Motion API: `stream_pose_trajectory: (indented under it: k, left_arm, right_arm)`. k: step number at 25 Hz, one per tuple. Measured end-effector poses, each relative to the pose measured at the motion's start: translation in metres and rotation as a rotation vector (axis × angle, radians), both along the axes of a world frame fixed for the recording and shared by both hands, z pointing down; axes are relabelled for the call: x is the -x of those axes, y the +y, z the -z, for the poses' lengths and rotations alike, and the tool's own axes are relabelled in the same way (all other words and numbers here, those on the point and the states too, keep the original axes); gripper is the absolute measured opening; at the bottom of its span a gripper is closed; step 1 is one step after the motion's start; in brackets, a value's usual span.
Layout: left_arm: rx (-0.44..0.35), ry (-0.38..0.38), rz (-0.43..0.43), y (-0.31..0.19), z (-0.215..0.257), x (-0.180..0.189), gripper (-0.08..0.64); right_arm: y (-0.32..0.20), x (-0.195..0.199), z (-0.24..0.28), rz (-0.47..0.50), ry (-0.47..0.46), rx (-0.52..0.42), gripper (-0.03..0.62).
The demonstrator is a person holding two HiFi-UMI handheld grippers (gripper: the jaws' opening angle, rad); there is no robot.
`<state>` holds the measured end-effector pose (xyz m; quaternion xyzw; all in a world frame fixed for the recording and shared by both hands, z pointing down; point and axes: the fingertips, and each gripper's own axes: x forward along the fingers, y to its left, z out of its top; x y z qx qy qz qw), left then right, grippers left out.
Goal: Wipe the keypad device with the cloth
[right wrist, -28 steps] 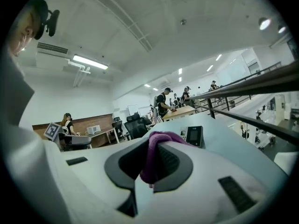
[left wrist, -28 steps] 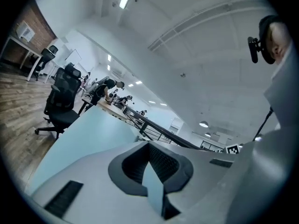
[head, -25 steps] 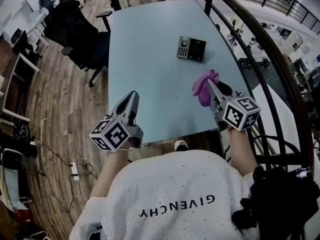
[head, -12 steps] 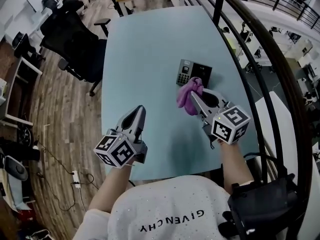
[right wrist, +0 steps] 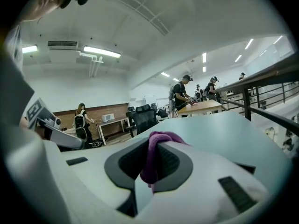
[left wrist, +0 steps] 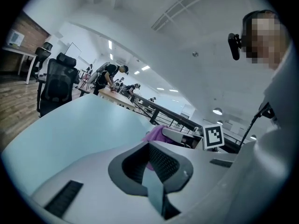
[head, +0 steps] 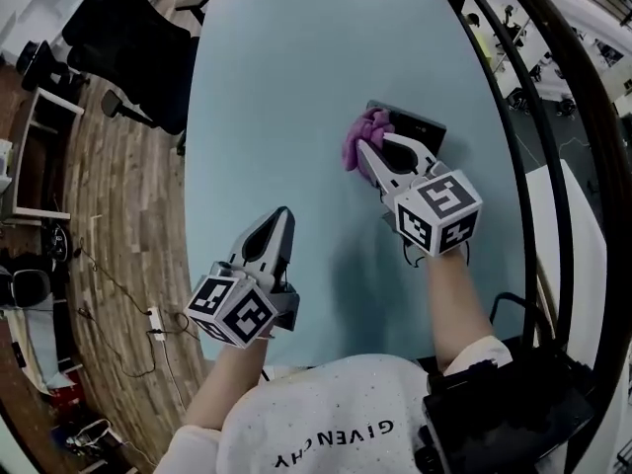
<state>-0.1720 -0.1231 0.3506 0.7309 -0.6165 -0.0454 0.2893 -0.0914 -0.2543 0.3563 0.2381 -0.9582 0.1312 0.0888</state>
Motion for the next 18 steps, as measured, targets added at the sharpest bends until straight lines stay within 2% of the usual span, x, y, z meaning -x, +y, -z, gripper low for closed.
stream_pose_trajectory:
  k: [4, 9, 13, 18]
  left_arm:
    - [0.029, -0.016, 0.019, 0.002, -0.017, -0.004, 0.005]
    - [0.064, 0.006, 0.038, -0.012, -0.042, -0.005, 0.005]
    - [0.099, 0.023, 0.013, -0.016, -0.05, -0.014, 0.005]
    - [0.107, 0.036, -0.024, -0.029, -0.06, -0.03, 0.005]
  right_arm:
    - [-0.015, 0.004, -0.02, -0.007, -0.043, 0.05, 0.025]
    - [-0.049, -0.007, -0.056, -0.123, -0.017, 0.091, 0.025]
    - [-0.059, -0.022, -0.057, -0.197, -0.004, 0.093, 0.025]
    - [-0.065, -0.039, -0.065, -0.217, -0.022, 0.1, 0.025]
